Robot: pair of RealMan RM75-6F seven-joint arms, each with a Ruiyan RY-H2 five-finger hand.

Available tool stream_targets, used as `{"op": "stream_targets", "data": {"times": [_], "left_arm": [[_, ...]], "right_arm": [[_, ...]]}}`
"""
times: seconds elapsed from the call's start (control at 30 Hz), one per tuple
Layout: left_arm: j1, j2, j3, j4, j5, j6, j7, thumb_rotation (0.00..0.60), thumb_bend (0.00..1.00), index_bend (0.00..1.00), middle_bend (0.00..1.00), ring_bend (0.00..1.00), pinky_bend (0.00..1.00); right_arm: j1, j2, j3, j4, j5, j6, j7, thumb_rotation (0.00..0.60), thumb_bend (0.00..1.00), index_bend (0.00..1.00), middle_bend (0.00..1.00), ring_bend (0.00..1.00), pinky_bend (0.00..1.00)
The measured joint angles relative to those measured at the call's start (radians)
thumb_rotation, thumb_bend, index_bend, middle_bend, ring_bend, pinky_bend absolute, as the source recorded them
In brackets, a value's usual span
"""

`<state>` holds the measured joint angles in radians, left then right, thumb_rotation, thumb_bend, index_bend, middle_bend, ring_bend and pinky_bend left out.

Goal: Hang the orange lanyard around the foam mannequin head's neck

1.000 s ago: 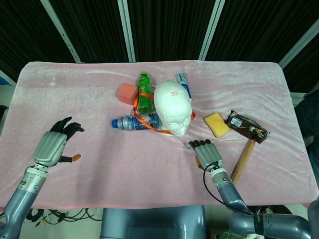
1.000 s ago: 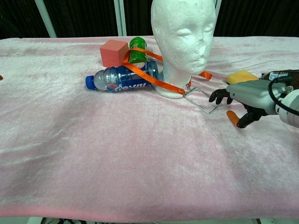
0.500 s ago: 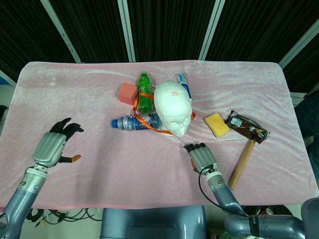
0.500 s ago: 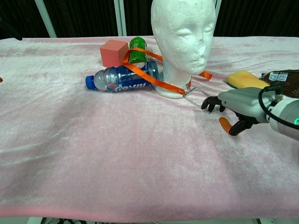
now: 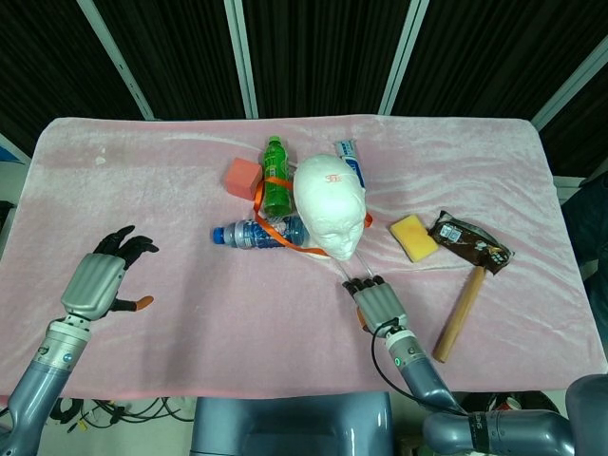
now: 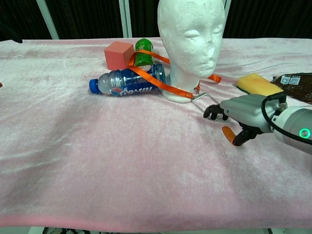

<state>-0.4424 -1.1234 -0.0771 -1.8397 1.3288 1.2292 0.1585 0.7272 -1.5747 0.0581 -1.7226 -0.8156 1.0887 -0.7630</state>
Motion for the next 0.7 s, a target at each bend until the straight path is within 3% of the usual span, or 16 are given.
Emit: {"op": "stream_targets", "data": {"times": [0.7], "left_arm": [[0.016,0.003,-0.007,-0.004,0.007,0.007,-0.002,0.6,0.1,0.26,0.22,0.05,0.12]], "right_arm": [[-0.012,0.027,-0.042,-0.164,0.004,0.053,-0.048,0.6,0.68,0.17,0.21,0.23,0.17]]}}
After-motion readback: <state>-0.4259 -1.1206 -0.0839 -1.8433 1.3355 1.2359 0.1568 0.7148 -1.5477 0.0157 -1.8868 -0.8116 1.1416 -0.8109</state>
